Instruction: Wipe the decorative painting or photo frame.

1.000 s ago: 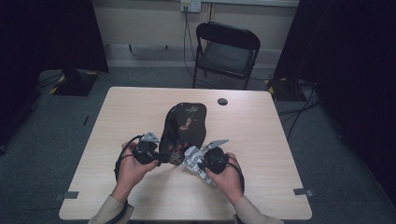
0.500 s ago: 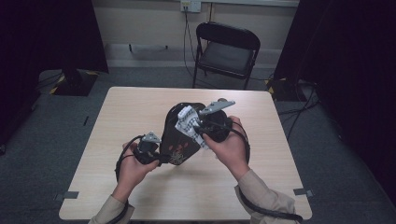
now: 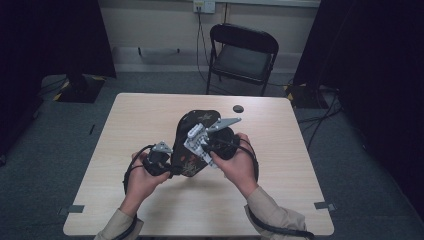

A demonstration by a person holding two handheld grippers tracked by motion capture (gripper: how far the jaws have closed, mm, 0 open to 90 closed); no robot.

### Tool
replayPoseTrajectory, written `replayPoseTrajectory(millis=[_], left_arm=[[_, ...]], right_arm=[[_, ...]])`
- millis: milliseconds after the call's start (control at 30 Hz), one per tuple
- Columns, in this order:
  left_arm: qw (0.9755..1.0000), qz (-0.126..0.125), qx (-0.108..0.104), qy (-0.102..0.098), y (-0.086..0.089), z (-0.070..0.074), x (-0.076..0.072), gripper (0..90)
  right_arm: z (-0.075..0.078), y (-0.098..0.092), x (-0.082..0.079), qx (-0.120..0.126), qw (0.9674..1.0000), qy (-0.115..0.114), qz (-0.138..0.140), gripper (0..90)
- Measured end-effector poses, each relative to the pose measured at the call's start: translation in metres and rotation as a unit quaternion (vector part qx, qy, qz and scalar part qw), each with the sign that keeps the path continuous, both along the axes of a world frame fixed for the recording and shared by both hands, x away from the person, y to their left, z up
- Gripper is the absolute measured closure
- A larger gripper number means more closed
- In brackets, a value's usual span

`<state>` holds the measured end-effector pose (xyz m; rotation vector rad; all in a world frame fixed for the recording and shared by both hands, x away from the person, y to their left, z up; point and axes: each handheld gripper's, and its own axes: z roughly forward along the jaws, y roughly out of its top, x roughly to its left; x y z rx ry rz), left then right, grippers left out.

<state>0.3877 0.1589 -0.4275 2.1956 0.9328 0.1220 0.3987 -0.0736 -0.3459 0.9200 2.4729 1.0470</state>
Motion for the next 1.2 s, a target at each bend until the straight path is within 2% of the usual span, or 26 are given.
replayPoseTrajectory(millis=[33, 67, 133, 167, 467, 867, 1067, 1200], left_arm=[[1.0000, 0.001, -0.001, 0.000, 0.000, 0.000, 0.000, 78.6], [1.0000, 0.001, 0.000, 0.000, 0.000, 0.000, 0.000, 78.6], [1.0000, 0.002, -0.001, 0.000, 0.000, 0.000, 0.000, 78.6], [1.0000, 0.004, -0.004, 0.000, -0.001, -0.001, 0.000, 78.6], [1.0000, 0.002, -0.003, -0.002, -0.001, -0.001, 0.001, 78.7], [1.0000, 0.001, -0.003, -0.001, -0.001, -0.001, 0.002, 78.7], [1.0000, 0.003, -0.004, -0.001, -0.001, -0.001, 0.001, 78.6], [1.0000, 0.002, -0.004, -0.001, -0.001, -0.001, 0.001, 78.6]], right_arm=[[-0.011, -0.002, -0.001, -0.002, 0.9999, 0.010, -0.002, 80.7], [-0.011, -0.002, -0.001, -0.002, 0.9999, 0.010, -0.002, 80.7], [-0.023, -0.005, -0.001, -0.002, 0.9998, 0.020, -0.005, 80.7], [-0.034, -0.007, -0.002, -0.005, 0.9996, 0.028, -0.009, 80.8], [-0.078, -0.011, -0.006, -0.013, 0.9979, 0.063, -0.013, 80.7], [-0.119, -0.023, -0.013, -0.028, 0.9948, 0.096, -0.022, 80.7], [-0.117, -0.026, -0.015, -0.022, 0.9950, 0.095, -0.024, 80.7], [-0.084, -0.025, -0.014, -0.011, 0.9975, 0.067, -0.018, 80.7]])
